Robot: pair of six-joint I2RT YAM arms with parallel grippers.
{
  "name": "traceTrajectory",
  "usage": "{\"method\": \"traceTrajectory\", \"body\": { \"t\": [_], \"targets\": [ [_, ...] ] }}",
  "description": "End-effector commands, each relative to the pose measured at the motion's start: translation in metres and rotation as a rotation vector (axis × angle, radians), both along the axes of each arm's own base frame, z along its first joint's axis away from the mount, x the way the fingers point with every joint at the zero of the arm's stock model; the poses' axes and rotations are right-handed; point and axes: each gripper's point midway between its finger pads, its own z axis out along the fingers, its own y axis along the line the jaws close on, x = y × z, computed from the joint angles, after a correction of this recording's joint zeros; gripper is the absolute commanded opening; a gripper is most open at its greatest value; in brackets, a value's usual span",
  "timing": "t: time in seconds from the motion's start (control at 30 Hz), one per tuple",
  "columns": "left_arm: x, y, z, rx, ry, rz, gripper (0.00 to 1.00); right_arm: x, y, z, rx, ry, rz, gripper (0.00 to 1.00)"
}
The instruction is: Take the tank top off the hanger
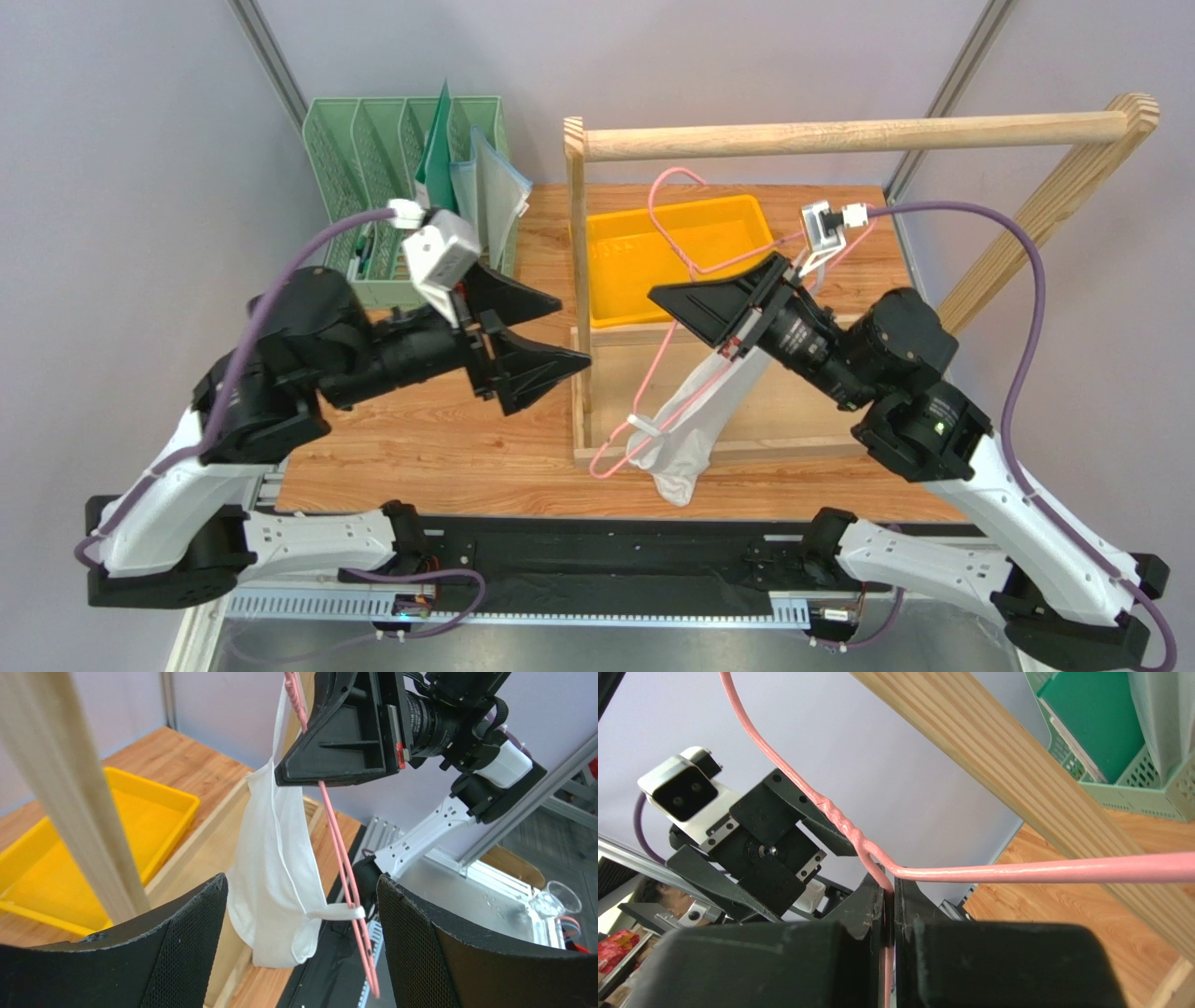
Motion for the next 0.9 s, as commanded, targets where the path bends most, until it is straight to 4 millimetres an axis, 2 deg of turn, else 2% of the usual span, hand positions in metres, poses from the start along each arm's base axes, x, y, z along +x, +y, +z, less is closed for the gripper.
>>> {"method": "traceTrajectory", "body": {
  "t": [0.0,0.07,0.17,0.3,0.4,0.5,0.7,0.87],
  "targets": [
    [-0.008,-0.027,-0.004,0.01,0.017,-0.104,0.82,-0.008,-0.016,-0.018,0.019,0.047,-0.017,0.0],
    [-0.004,-0.036,-0.015,0.024,0.025,-0.106,0.81,-0.009,-0.017,-0.035,-0.013,0.069,-0.018,0.0],
    [0.001,-0.05,-0.034,0.059,0.051,-0.112,0.8,-0.008,-0.013,-0.05,-0.033,0.086,-0.009,0.0],
    [0.008,-0.061,-0.061,0.113,0.103,-0.094,0.81,-0.006,-0.003,-0.06,-0.053,0.103,0.012,0.0],
    [0.015,-0.062,-0.077,0.135,0.133,-0.054,0.82,-0.004,0.0,-0.06,-0.049,0.106,0.018,0.0],
    [0.018,-0.063,-0.083,0.138,0.137,-0.04,0.82,-0.003,0.008,-0.06,-0.03,0.115,0.038,0.0],
    [0.019,-0.064,-0.08,0.112,0.139,-0.035,0.77,-0.004,0.017,-0.061,-0.016,0.122,0.075,0.0],
    [0.017,-0.067,-0.077,0.099,0.14,-0.05,0.68,-0.006,0.019,-0.064,-0.014,0.131,0.092,0.0]
  ]
}}
